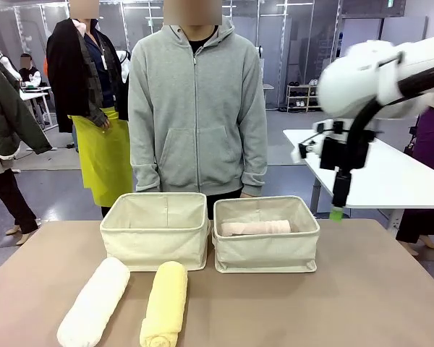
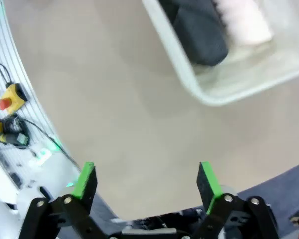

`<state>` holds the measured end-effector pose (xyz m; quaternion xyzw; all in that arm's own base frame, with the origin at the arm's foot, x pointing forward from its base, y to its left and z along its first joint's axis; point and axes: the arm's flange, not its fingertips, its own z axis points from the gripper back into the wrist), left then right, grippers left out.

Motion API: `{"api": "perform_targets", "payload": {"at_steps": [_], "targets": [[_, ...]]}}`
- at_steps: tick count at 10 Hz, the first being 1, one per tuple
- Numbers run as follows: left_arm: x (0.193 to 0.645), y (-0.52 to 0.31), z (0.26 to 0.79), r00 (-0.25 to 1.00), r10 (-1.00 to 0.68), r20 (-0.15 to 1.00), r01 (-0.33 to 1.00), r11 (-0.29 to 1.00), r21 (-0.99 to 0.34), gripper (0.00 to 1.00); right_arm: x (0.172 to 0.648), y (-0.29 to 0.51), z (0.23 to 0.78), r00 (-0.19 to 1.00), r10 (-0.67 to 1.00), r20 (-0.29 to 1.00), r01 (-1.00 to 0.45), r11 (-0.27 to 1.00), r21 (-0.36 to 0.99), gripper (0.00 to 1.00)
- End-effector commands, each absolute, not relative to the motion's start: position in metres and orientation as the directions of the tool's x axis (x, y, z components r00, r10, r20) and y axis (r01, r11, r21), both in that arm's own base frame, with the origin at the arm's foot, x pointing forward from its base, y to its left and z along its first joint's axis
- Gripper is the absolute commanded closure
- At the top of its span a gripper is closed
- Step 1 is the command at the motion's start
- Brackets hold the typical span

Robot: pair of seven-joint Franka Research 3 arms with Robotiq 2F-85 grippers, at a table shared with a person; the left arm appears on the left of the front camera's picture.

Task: Divide the towels into two baskets.
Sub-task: Pick up one hotel-folded towel from the bottom of the table and place it in the Fabric basket indicated by the person.

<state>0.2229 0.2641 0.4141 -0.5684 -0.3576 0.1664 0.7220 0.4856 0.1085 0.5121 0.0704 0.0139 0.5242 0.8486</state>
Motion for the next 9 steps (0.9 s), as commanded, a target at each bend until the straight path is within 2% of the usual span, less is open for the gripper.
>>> {"api": "perform_targets", "payload": {"at_steps": [1,3,5,7,9], "targets": [[0.220,0.265,0.417,0.688,0.644,0.334,0.179,0.296,-0.938,0.00,0.458,0.063,0.503,0.559,0.801,0.215,-0.821,0.499,0.277,0.00],[0.220,0.265,0.417,0.688,0.644,0.334,0.179,0.296,-0.938,0.00,0.444,-0.023,0.495,0.709,0.615,0.345,-0.691,0.510,0.513,0.00],[0.220,0.265,0.417,0.688,0.644,0.334,0.179,0.296,-0.938,0.00,0.448,-0.112,0.469,0.868,0.407,0.284,-0.476,0.522,0.708,0.00],[0.220,0.265,0.417,0.688,0.644,0.334,0.179,0.296,-0.938,0.00,0.443,-0.178,0.441,0.915,0.292,0.280,-0.382,0.394,0.836,0.00],[0.220,0.265,0.417,0.688,0.644,0.334,0.179,0.296,-0.938,0.00,0.426,-0.234,0.420,0.941,0.190,0.281,-0.328,0.298,0.896,0.00]]}}
